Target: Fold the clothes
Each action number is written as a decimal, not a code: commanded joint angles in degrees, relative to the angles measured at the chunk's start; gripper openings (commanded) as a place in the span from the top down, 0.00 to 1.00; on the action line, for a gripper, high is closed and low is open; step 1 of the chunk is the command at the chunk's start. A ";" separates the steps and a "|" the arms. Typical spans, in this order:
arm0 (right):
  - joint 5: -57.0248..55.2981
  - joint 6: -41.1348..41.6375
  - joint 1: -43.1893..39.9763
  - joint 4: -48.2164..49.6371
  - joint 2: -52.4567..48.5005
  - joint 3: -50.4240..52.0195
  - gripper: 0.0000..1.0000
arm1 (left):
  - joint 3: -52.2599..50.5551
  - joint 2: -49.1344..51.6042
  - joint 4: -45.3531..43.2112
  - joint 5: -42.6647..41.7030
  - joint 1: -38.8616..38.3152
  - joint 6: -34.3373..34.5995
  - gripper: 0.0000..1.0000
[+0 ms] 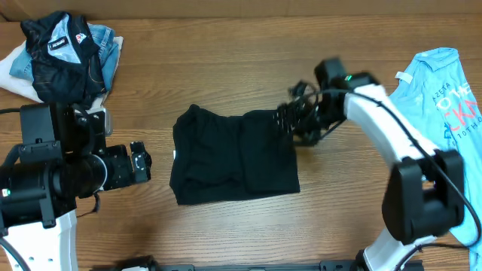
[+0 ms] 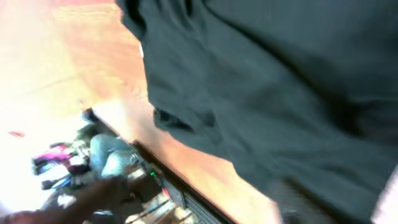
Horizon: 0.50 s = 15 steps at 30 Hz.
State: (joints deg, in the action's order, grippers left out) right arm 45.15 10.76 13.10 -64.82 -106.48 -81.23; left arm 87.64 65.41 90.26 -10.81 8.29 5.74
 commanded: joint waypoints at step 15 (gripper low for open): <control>-17.29 -0.31 -0.39 -4.57 2.32 -7.87 0.00 | -13.29 21.81 -16.74 -19.47 0.37 -11.43 0.00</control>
State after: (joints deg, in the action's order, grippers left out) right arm 29.43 10.50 13.10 -69.63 -104.42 -88.47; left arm 75.31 82.87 74.24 -26.52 8.29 -1.98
